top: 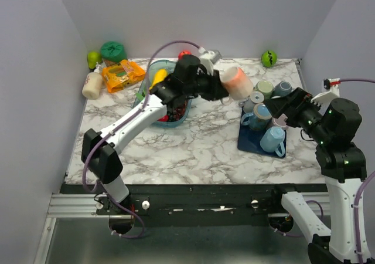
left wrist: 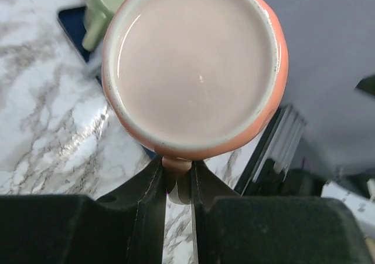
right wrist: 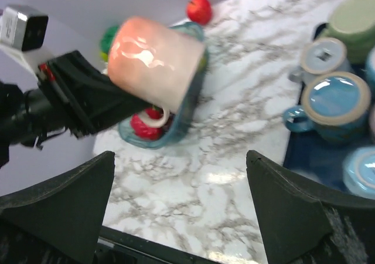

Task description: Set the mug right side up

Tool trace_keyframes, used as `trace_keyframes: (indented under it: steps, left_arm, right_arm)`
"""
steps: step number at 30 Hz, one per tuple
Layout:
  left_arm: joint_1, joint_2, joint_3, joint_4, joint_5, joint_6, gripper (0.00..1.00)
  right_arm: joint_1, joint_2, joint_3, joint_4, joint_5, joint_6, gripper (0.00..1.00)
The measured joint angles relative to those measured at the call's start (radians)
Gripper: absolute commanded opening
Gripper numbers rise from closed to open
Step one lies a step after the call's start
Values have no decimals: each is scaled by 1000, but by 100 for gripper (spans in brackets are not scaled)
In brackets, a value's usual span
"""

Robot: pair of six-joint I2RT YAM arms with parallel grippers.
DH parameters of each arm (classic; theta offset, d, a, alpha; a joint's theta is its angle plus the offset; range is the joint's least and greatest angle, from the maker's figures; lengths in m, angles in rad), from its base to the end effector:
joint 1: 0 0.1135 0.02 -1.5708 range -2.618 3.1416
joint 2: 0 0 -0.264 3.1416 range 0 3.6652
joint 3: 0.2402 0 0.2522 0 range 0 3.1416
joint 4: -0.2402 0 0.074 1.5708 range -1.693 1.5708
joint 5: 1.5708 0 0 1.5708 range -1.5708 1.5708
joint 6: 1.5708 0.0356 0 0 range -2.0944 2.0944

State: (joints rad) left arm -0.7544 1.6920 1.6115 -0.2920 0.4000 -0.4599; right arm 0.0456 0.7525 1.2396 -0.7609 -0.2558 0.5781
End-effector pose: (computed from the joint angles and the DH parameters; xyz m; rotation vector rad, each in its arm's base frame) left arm 0.2823 -0.2843 0.3768 0.5917 2.0212 -1.1601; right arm 0.1195 0.0145 0.4323 0.3179 1.8618 0.6672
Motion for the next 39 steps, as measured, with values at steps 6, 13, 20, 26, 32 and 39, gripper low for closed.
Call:
trace_keyframes:
  steps: [6,13,20,26,32,39]
  left_arm:
    - [114,-133,0,141,10,-263,0]
    - [106,-175,0,364,100,-520,0]
    - [104,-175,0,452,149,-627,0]
    - [104,-175,0,486,160,-666,0]
    - [100,-175,0,510,162,-681,0]
    - [87,-175,-16,550,163,-694,0]
  right_arm:
    - [0,-30,-128,243,-217,48,97]
    - [112,65,-192,522,-338,117,96]
    - [285,158,-151,706,-335,121,92]
    - [294,186,-131,836,-285,138,86]
    - [294,216,-127,940,-233,177,74]
    - [294,256,-139,1047,-212,264,59]
